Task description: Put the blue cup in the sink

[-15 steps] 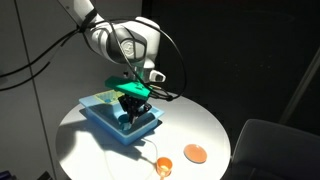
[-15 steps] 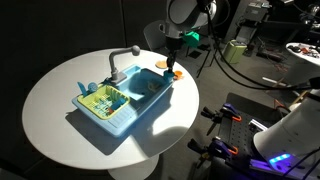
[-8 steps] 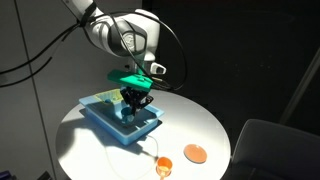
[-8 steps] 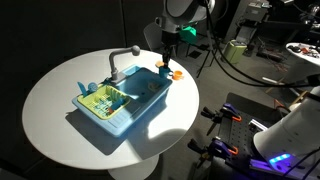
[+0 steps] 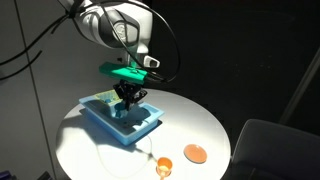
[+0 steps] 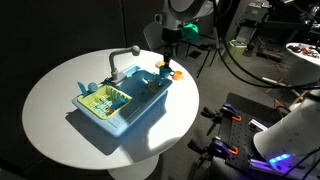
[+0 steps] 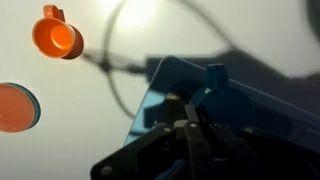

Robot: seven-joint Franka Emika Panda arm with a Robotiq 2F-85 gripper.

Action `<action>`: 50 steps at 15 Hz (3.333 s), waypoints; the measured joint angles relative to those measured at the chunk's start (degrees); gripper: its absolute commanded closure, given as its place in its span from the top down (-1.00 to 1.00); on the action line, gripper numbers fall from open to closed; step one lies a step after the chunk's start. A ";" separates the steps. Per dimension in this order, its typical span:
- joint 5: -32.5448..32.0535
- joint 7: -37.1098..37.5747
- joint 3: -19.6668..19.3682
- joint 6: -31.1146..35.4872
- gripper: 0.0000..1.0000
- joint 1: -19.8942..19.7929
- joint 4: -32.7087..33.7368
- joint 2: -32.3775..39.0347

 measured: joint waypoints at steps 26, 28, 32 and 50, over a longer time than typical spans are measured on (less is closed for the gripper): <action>-4.01 0.06 0.27 -2.72 -0.98 6.28 -12.67 -12.74; -3.93 0.05 0.38 -2.72 -0.98 6.60 -11.58 -11.86; -3.77 0.05 0.93 -2.72 -0.98 7.65 -8.62 -9.04; -7.71 0.06 6.76 -2.75 -0.98 10.57 3.63 2.94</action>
